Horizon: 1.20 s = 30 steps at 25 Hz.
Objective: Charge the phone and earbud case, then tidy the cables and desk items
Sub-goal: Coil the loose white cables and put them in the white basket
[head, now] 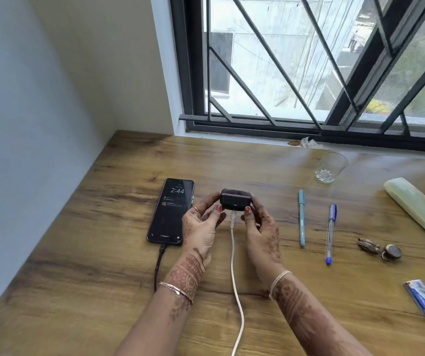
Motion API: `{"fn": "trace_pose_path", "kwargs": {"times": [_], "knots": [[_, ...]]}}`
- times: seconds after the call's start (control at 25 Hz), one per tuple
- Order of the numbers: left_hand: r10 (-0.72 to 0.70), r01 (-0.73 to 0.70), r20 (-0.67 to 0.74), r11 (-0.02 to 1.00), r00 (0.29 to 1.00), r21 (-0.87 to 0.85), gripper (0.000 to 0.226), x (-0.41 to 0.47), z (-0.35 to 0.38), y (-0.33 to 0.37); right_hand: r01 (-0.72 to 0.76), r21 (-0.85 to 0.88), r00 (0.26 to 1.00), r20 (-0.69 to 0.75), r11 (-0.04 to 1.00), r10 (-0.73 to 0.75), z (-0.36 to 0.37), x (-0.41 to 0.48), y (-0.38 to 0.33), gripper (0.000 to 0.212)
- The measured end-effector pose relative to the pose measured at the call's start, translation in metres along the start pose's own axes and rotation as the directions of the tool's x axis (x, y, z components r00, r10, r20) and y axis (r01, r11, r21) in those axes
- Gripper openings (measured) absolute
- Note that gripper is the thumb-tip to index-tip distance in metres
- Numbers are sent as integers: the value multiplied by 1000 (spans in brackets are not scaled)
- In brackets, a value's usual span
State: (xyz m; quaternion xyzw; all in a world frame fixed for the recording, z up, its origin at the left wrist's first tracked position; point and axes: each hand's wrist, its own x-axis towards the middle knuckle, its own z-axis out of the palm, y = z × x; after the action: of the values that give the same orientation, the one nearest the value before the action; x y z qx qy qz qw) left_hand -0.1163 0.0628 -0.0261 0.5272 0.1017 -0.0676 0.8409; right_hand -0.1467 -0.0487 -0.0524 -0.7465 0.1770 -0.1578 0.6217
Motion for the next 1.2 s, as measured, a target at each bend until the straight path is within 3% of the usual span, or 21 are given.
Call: {"fn": "trace_pose_path", "kwargs": {"times": [1.2], "knots": [[-4, 15, 165, 998, 986, -64, 26, -14, -5, 28, 90, 207, 990, -123, 974, -65, 7, -21, -33, 33]]}}
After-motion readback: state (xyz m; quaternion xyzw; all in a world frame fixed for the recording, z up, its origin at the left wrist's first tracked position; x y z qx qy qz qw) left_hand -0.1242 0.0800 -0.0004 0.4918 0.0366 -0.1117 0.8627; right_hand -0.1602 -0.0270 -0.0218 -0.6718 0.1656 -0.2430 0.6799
